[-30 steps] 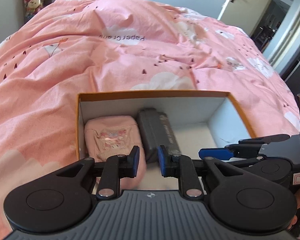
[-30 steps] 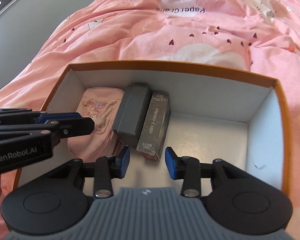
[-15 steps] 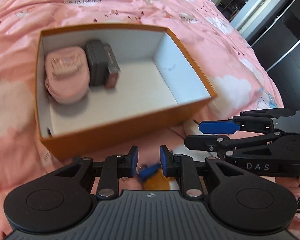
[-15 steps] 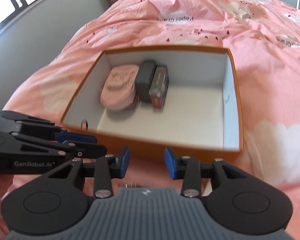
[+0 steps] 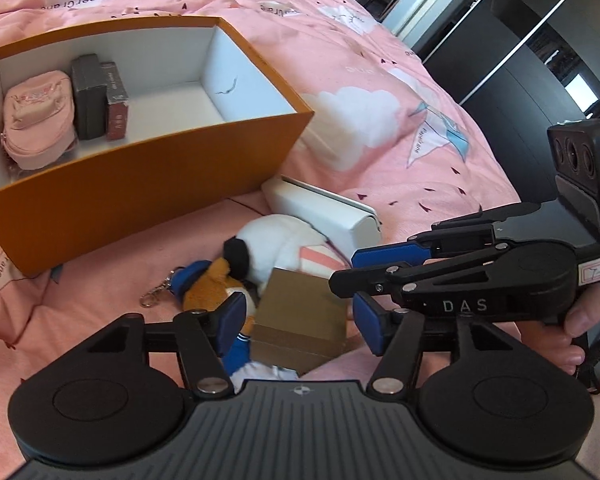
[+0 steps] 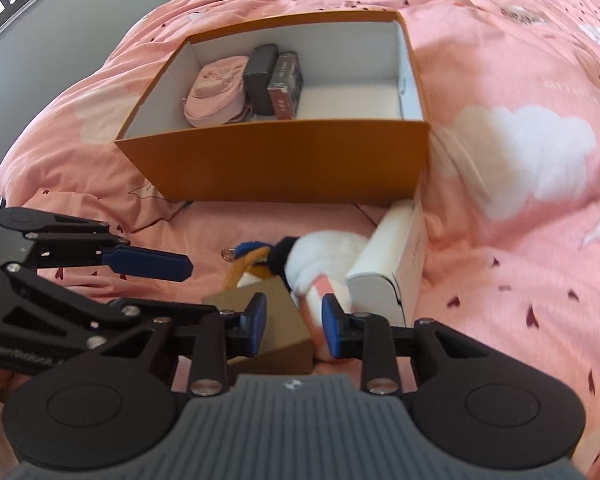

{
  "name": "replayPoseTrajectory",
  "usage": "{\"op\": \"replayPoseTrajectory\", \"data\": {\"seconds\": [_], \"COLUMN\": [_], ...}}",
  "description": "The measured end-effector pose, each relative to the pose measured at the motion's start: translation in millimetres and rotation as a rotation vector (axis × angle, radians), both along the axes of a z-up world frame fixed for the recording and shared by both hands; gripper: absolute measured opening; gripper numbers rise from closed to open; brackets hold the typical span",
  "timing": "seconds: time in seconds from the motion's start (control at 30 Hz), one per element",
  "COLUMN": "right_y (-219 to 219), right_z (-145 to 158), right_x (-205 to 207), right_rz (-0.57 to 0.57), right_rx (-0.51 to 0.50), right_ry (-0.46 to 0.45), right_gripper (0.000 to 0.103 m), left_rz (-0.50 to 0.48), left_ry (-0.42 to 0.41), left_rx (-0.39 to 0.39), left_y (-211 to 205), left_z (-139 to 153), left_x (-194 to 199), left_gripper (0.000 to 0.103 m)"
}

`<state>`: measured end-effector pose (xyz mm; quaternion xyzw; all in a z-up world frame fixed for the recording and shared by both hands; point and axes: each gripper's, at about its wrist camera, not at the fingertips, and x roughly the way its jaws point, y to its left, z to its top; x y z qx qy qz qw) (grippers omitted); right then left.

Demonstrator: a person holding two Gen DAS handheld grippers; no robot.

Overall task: Organize objects
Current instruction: 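Move both grippers out of the orange box toward the items beside it, then grasp the small brown cardboard box with the left gripper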

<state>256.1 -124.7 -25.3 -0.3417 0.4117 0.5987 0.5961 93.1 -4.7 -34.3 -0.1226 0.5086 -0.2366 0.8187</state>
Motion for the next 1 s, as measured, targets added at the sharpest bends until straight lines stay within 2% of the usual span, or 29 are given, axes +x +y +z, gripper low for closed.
{"op": "replayPoseTrajectory", "data": {"seconds": [0.1, 0.27, 0.47, 0.57, 0.67, 0.77, 0.93, 0.97, 1.0], "right_y": [-6.1, -8.0, -8.2, -8.4, -8.3, -8.0, -9.3, -9.2, -9.1], "right_z": [-2.8, -13.5, -26.7, -32.7, -37.7, -41.0, -44.7, -46.3, -46.8], "right_x": [7.8, 18.3, 19.0, 21.6, 22.2, 22.3, 26.4, 27.1, 27.6], "right_rz": [-0.038, -0.088, -0.102, -0.112, -0.109, -0.103, -0.115, -0.115, -0.116], "right_rx": [-0.006, -0.027, -0.071, -0.081, -0.089, -0.102, -0.110, -0.113, -0.113], "right_ry": [0.018, 0.068, 0.061, 0.070, 0.065, 0.061, 0.052, 0.049, 0.049], "right_gripper": [0.029, 0.026, 0.024, 0.023, 0.023, 0.023, 0.016, 0.016, 0.016], "left_rz": [0.047, 0.159, 0.181, 0.179, 0.153, 0.144, 0.135, 0.139, 0.144], "left_ry": [0.043, 0.200, 0.316, 0.324, 0.318, 0.315, 0.317, 0.312, 0.308], "left_rx": [-0.022, -0.113, -0.179, -0.169, -0.144, -0.137, -0.163, -0.163, -0.169], "left_y": [2.5, 21.2, 18.5, 14.9, 6.1, 0.9, -0.2, -0.6, 0.3], "left_z": [-9.8, -38.5, -64.4, -68.5, -71.4, -74.7, -77.1, -75.6, -73.8], "left_x": [1.3, 9.2, 15.7, 15.5, 17.2, 18.5, 16.2, 14.7, 13.0], "left_gripper": [0.072, 0.072, 0.075, 0.076, 0.085, 0.086, 0.084, 0.082, 0.074]}}
